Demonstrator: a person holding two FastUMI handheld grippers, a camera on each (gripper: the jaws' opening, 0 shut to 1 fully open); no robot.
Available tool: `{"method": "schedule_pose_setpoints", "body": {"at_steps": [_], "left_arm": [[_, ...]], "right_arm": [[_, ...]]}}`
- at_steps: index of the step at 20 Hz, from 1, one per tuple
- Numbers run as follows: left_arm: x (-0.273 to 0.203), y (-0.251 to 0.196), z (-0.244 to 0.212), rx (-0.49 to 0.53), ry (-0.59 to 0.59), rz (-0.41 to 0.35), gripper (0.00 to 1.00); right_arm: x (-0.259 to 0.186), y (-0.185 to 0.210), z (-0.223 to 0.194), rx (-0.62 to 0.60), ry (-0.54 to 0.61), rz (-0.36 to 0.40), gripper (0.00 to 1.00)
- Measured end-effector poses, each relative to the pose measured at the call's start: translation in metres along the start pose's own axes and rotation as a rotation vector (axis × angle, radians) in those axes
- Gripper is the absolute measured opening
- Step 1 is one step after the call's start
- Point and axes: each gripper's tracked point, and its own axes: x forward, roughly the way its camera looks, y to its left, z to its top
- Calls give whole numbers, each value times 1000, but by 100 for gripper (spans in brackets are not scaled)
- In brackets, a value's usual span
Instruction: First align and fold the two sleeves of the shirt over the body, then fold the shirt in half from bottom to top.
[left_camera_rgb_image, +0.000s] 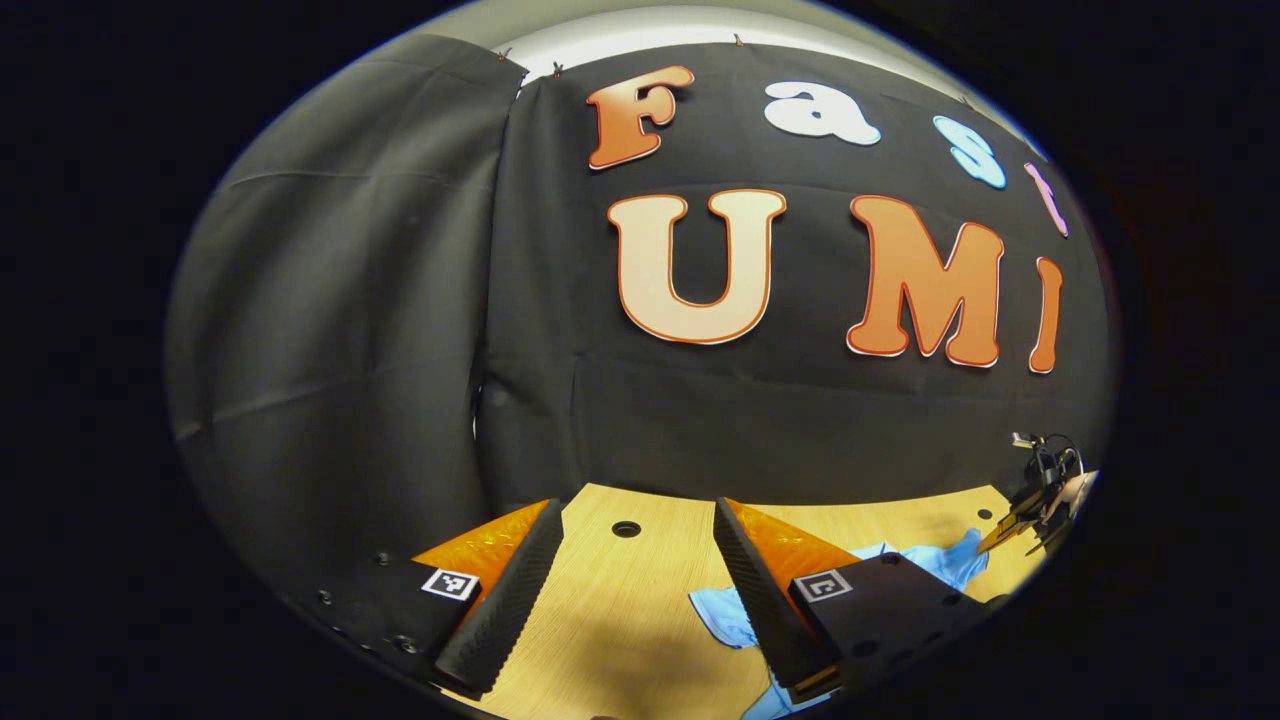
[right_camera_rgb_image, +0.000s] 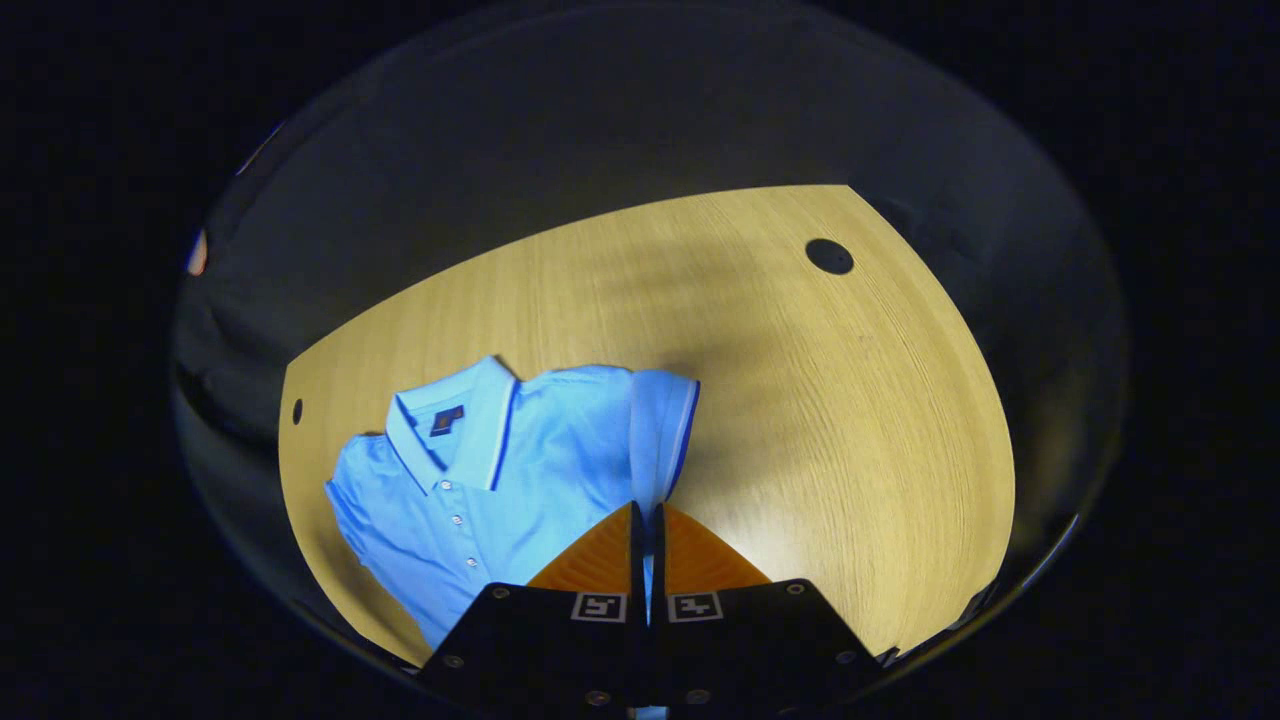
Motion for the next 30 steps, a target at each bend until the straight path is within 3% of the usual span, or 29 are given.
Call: {"method": "schedule_pose_setpoints", "body": {"at_steps": [5,7,13,21,26,27,30], "left_arm": [[-4,13,2,-22,-7,4,95],[-7,22,0,-20,-8,18,99],[-11,53,-4,-29,-1,56,99],[-8,65,-18,-29,34,68,98],[-1,57,-26,-41,50,43,95],[0,53,-29,-46,60,37,98],[9,43,-37,-52,94,20,99]], "right_arm": [[-14,64,-10,-59,6,87,0],[-16,89,-19,-85,19,117,0],[-7,143,-47,-148,69,156,1],[17,188,-88,-208,149,193,3],[17,205,-101,-224,161,234,12],[14,211,-101,-217,158,257,14],[4,220,-101,-221,127,300,61]]}}
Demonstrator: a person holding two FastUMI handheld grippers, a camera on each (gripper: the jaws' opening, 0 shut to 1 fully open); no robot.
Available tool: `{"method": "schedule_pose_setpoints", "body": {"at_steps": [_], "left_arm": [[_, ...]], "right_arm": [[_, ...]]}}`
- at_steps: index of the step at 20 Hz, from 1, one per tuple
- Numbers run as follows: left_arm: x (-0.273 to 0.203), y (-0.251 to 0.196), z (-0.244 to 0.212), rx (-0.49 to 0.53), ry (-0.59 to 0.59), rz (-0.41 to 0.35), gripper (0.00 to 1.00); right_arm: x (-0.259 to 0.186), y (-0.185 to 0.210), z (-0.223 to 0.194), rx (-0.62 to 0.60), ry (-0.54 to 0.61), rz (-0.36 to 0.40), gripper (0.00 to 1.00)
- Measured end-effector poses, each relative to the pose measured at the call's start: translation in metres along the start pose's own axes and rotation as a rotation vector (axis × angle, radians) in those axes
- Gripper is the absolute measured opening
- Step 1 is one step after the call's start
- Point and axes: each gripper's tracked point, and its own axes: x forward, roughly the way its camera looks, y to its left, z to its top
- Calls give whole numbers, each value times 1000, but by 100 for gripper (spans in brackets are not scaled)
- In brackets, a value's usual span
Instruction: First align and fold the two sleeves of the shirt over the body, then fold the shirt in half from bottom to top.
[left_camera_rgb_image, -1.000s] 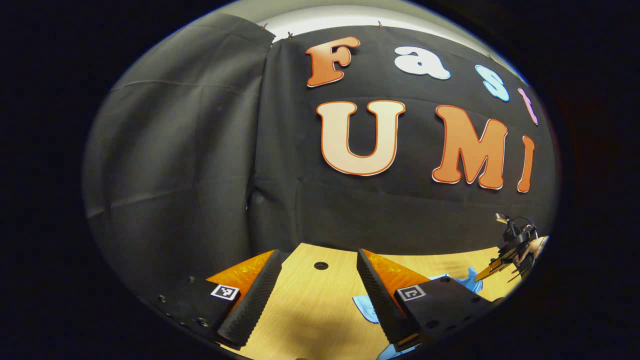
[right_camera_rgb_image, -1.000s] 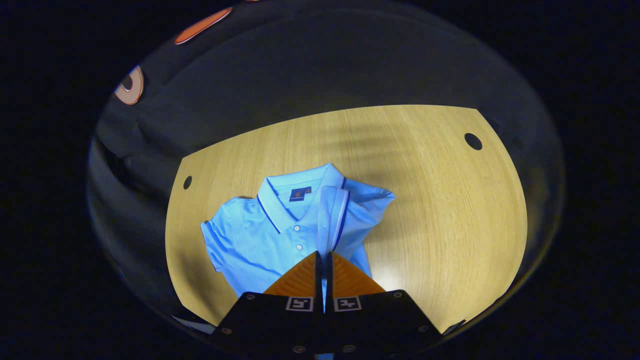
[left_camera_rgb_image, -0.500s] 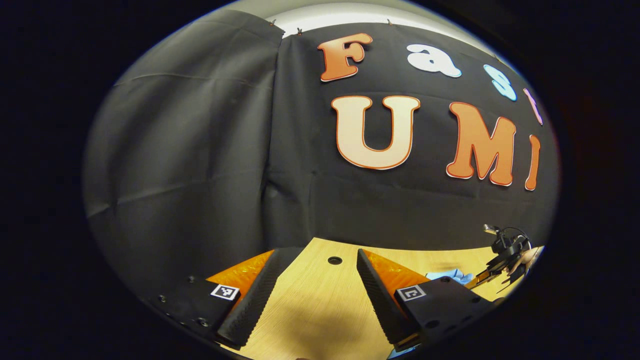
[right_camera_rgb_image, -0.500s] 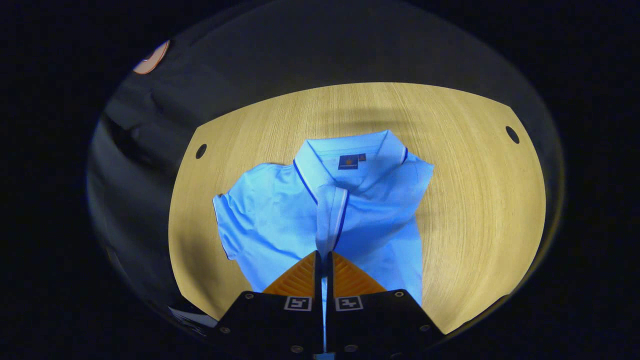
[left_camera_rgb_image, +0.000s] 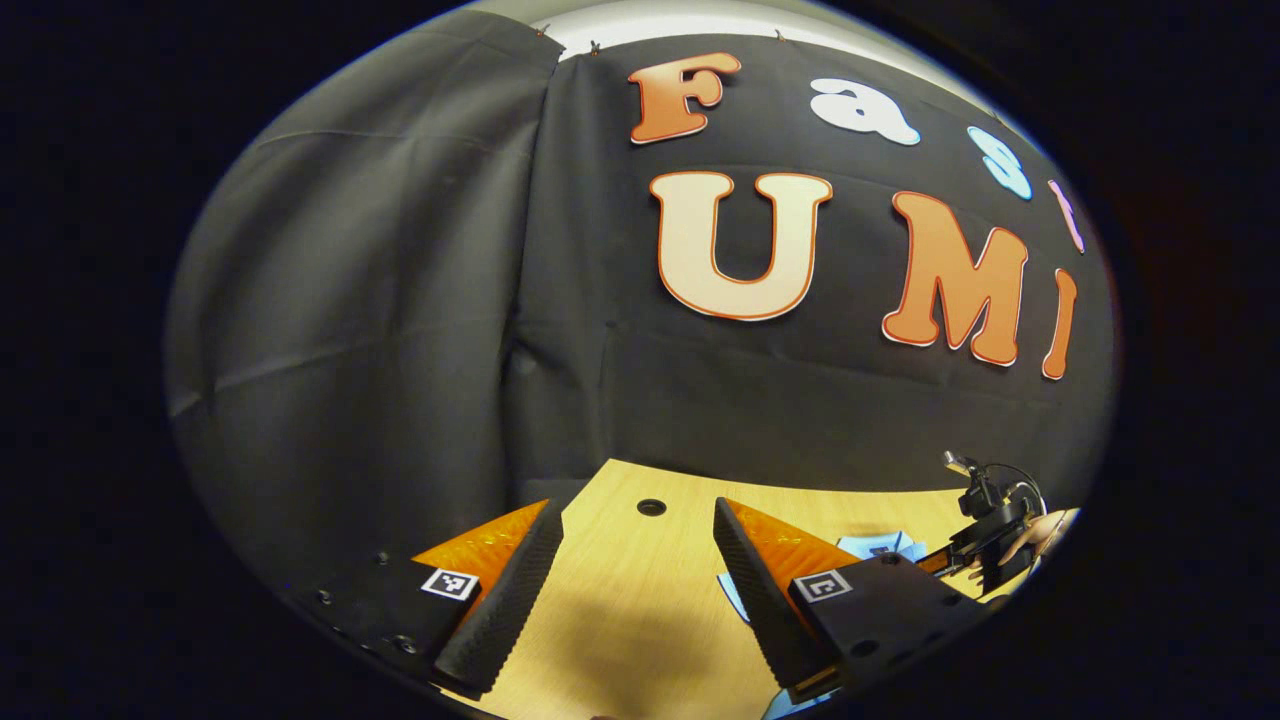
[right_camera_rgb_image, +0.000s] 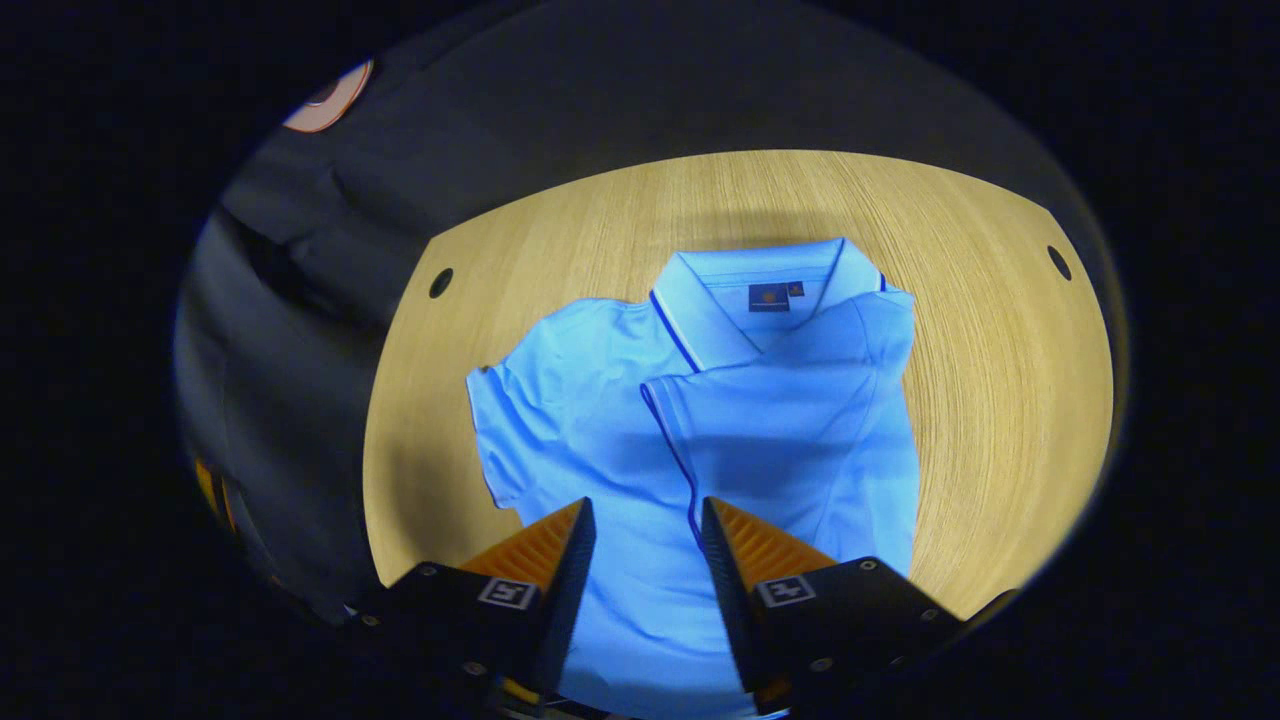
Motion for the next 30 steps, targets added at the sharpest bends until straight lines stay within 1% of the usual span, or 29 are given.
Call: {"method": "schedule_pose_setpoints", "body": {"at_steps": [1,2,4,6,7,9,11,12,13,15,16,19,20,22,28,30], "left_arm": [[3,-3,-2,3,10,-5,95],[6,-7,-6,7,19,-12,98],[12,-21,-12,15,42,-22,99],[22,-36,-21,3,81,-43,98],[27,-44,-25,-7,100,-58,98],[39,-60,-39,-14,153,-90,99],[51,-78,-57,-14,228,-124,99],[55,-85,-66,-14,275,-135,99],[61,-91,-75,-14,319,-146,100],[78,-107,-89,-22,382,-164,99],[82,-111,-97,-22,415,-178,99],[106,-123,-121,21,512,-184,99],[114,-132,-132,24,548,-198,100],[128,-143,-152,8,623,-211,99],[153,-152,-226,7,837,-174,99],[158,-150,-246,3,892,-148,100]], "right_arm": [[-3,-2,0,-16,-11,-13,75],[-7,-3,-1,-34,-25,-24,90],[-16,-3,-1,-58,-60,-35,99],[-27,0,-6,-57,-79,-21,99],[-32,2,-8,-43,-89,-7,100],[-45,3,-12,0,-108,26,99],[-58,-7,-13,34,-135,33,100],[-62,-14,-15,37,-140,31,99],[-66,-25,-16,40,-149,9,98],[-73,-50,-16,37,-173,-45,99],[-75,-57,-17,46,-183,-59,98],[-80,-74,-22,93,-193,-60,99],[-84,-80,-26,107,-190,-55,99],[-87,-89,-31,138,-182,-47,99],[-86,-114,-51,223,-156,-24,99],[-87,-128,-56,244,-152,-38,99]]}}
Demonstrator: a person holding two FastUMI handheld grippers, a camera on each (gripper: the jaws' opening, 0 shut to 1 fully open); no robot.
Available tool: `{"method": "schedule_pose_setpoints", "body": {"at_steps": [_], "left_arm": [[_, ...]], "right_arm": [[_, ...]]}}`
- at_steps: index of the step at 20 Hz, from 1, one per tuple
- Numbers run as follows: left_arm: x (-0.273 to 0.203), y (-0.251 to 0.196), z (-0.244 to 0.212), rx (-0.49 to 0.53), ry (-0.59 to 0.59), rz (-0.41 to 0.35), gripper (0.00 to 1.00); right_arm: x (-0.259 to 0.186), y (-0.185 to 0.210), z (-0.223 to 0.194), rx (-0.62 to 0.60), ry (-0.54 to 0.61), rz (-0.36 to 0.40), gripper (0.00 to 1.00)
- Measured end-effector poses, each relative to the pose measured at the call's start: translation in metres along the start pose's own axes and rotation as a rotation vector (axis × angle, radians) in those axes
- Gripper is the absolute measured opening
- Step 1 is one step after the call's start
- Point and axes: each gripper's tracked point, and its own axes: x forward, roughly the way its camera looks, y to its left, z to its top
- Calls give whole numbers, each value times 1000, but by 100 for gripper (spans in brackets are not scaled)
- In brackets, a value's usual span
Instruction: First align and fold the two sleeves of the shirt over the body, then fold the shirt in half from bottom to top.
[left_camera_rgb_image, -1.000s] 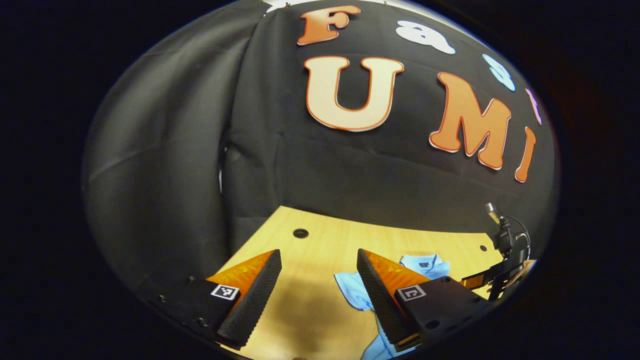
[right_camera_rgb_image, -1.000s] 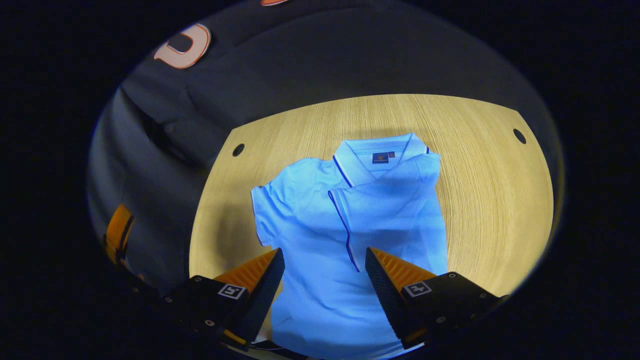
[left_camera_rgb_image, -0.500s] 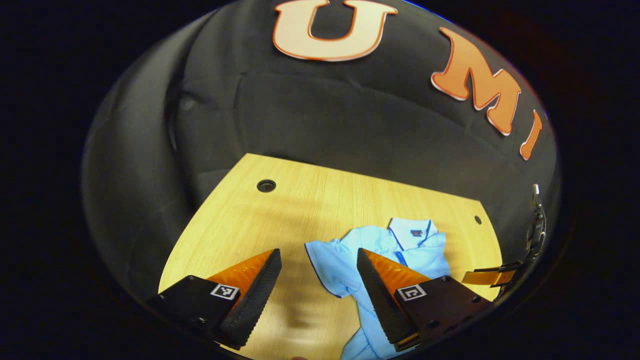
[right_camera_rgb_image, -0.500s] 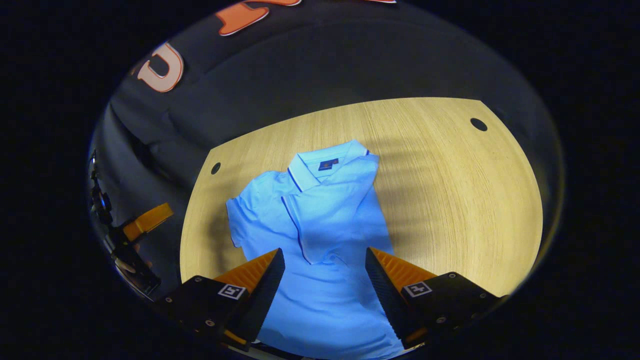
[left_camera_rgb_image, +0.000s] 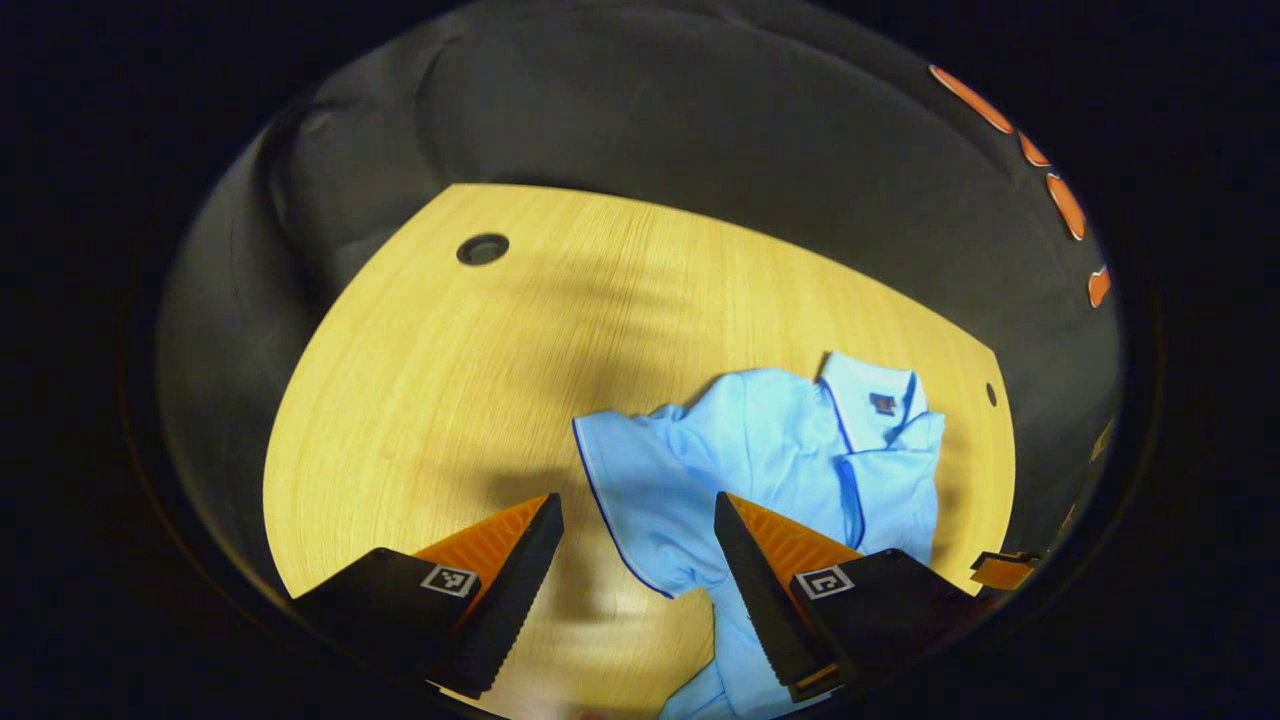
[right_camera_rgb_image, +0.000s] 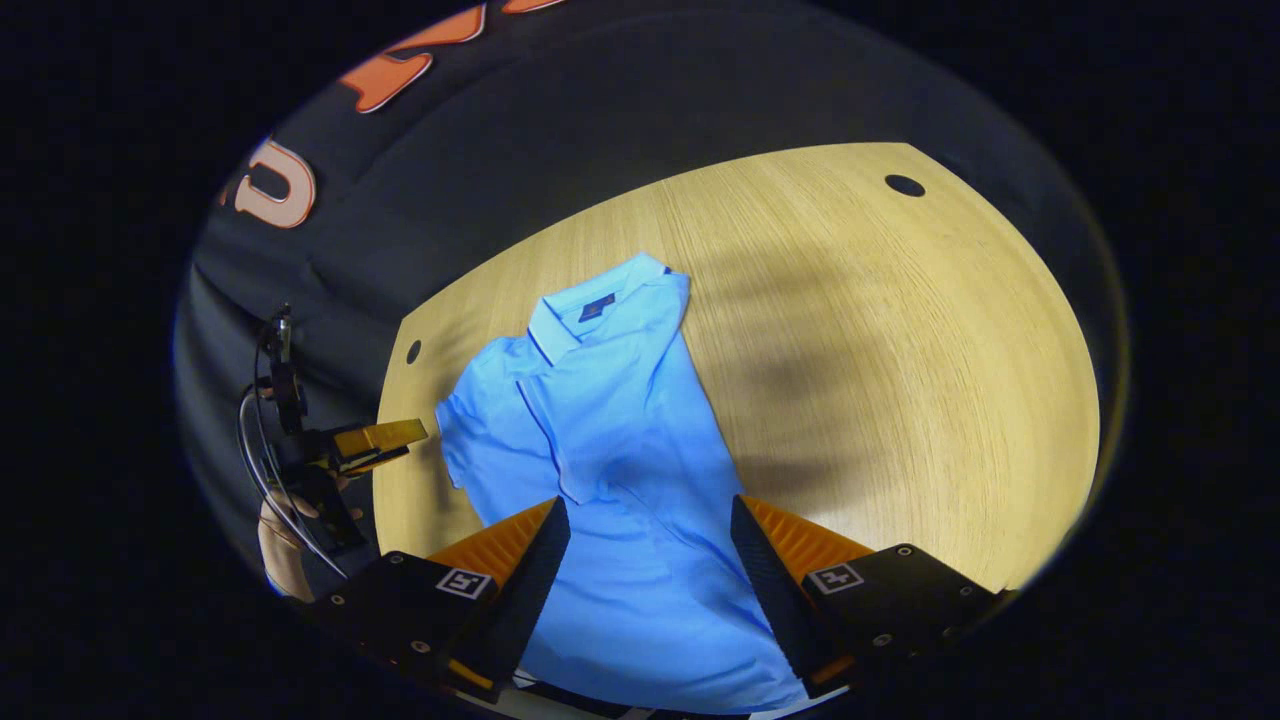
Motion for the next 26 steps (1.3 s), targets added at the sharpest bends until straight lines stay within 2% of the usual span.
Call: {"method": "schedule_pose_setpoints", "body": {"at_steps": [5,6,8,14,15,16,17,18,19,20,22,26], "left_arm": [[26,10,-15,-40,81,44,99],[29,13,-18,-47,90,49,96],[29,17,-16,-40,88,66,99],[36,18,-20,-12,98,162,96],[37,16,-17,-7,88,158,93],[37,13,-19,-5,96,156,88],[38,9,-17,-2,90,152,72],[38,7,-17,4,89,146,66],[39,3,-16,12,86,133,53],[40,0,-15,11,76,115,46],[39,-2,-15,4,69,110,13],[33,-15,-15,13,51,43,4]], "right_arm": [[-3,-23,-1,47,4,-13,99],[-3,-26,-2,53,5,-13,99],[-4,-29,-3,64,8,-9,99],[-3,-33,-7,69,27,-5,99],[-3,-33,-7,67,23,-7,99],[-3,-34,-7,69,21,-7,99],[-3,-34,-7,74,19,-5,99],[-4,-35,-7,80,19,-3,99],[-4,-35,-8,84,18,-3,99],[-4,-37,-9,85,17,-5,99],[-5,-39,-13,87,20,-9,99],[-7,-44,-22,102,22,-8,99]]}}
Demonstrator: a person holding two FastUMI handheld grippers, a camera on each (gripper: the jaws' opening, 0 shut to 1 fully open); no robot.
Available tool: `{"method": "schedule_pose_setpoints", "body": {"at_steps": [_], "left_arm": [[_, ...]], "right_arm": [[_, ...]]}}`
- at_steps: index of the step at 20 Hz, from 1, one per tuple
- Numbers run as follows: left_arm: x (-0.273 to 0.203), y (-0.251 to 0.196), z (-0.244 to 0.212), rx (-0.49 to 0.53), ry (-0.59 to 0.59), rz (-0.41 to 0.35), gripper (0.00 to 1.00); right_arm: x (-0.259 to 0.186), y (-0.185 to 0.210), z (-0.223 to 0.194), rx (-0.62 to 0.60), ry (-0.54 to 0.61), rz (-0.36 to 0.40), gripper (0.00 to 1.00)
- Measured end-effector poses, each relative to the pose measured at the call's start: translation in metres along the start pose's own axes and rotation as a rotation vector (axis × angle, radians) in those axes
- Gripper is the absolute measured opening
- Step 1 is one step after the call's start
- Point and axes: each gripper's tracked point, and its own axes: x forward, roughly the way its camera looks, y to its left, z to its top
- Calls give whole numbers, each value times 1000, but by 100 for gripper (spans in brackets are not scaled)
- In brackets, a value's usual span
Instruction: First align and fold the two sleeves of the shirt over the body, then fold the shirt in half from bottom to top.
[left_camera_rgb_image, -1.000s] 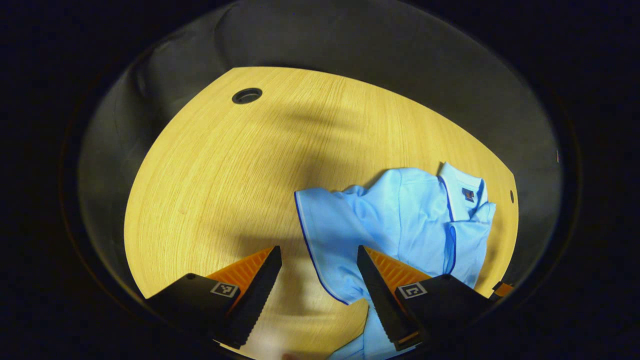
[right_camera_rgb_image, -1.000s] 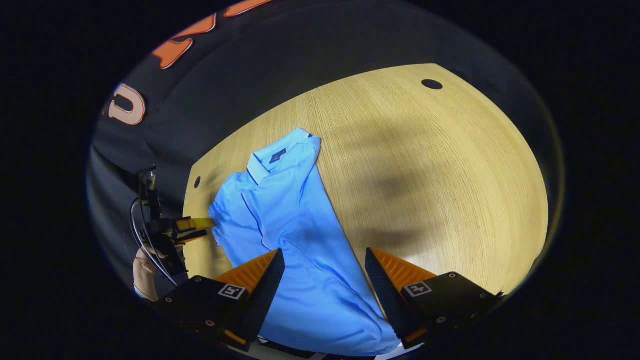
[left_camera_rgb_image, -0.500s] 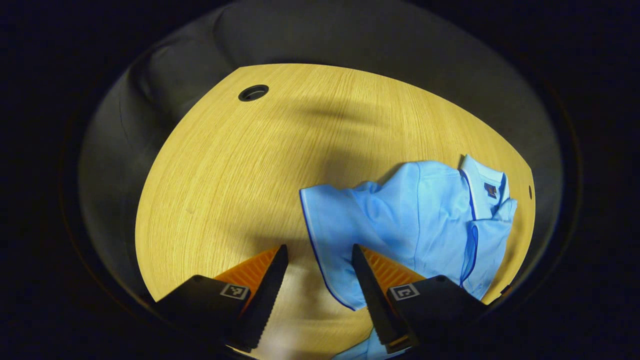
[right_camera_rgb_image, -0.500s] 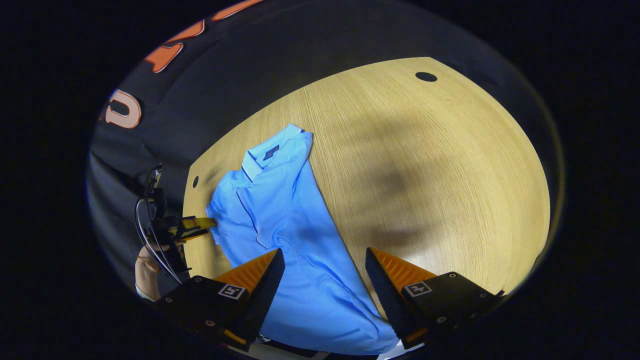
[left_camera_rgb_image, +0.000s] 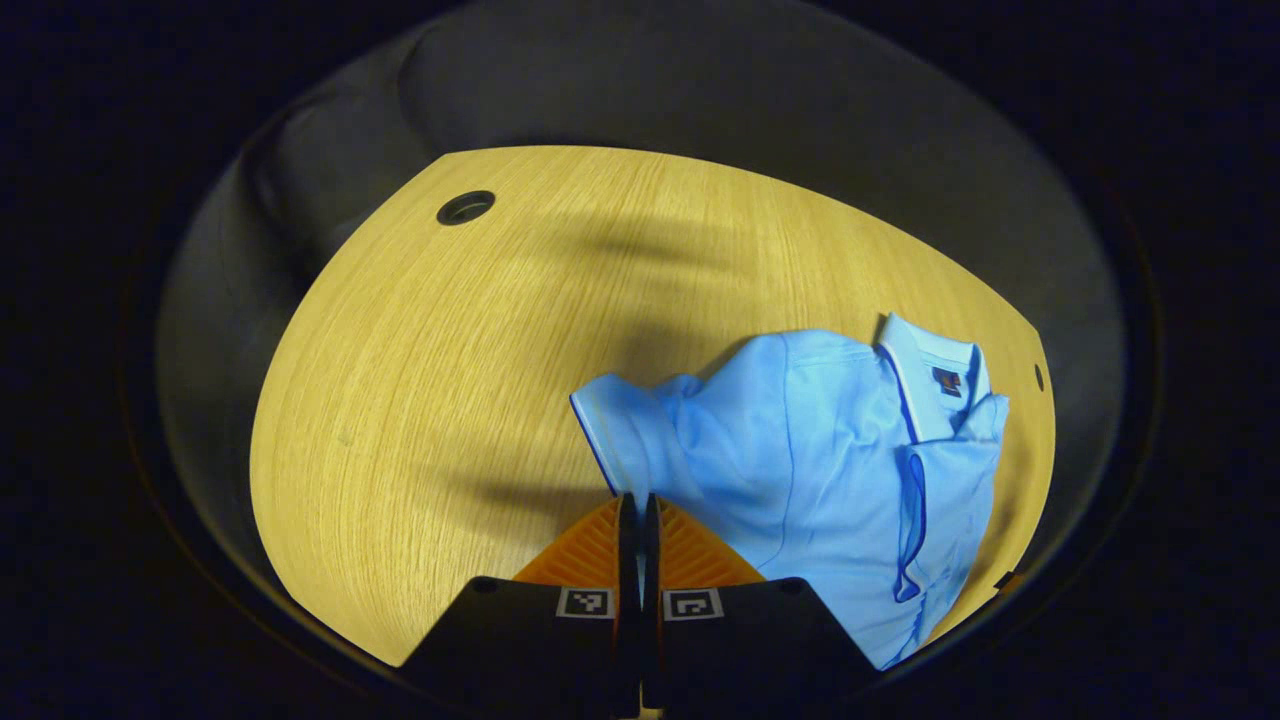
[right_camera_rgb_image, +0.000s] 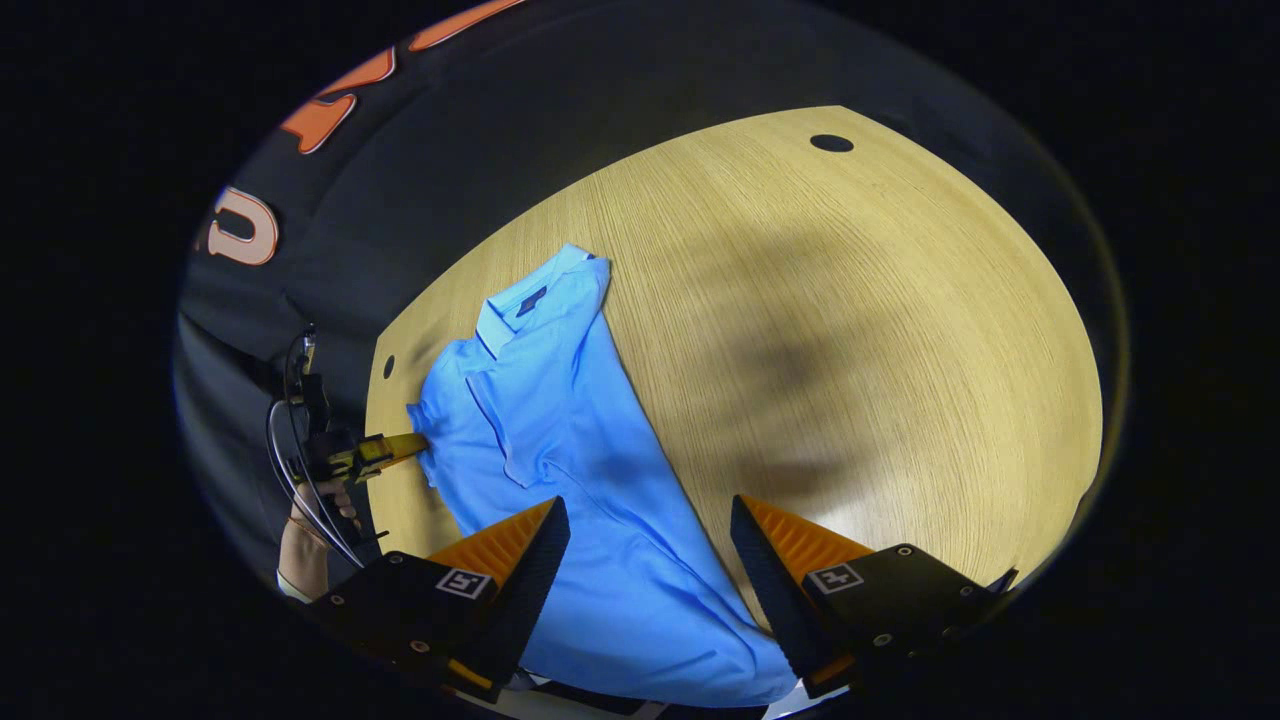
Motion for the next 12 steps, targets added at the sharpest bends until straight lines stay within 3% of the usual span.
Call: {"method": "schedule_pose_setpoints", "body": {"at_steps": [6,12], "left_arm": [[-49,-75,16,124,-87,-138,4],[-71,-164,14,244,-92,-256,4]], "right_arm": [[-13,-10,-1,31,-25,5,99],[-26,-28,-3,66,-54,-2,99]]}}
